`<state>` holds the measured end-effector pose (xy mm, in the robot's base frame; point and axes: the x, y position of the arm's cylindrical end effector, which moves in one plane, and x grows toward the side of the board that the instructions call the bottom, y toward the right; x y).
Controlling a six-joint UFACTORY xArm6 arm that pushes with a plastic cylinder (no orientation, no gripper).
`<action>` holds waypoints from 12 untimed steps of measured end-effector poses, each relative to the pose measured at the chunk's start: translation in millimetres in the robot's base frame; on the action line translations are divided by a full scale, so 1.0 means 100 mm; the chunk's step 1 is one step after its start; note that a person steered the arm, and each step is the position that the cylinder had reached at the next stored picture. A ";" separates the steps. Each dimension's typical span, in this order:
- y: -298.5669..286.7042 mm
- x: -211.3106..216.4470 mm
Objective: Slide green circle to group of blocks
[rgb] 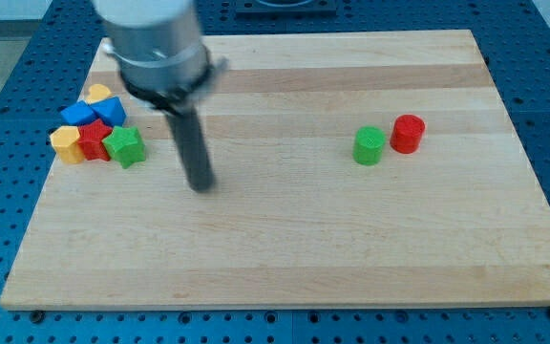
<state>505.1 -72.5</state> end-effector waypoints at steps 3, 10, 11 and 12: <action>2.47 -0.53; 0.70 -0.84; 0.40 -0.84; 0.33 -0.69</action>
<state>436.2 -39.9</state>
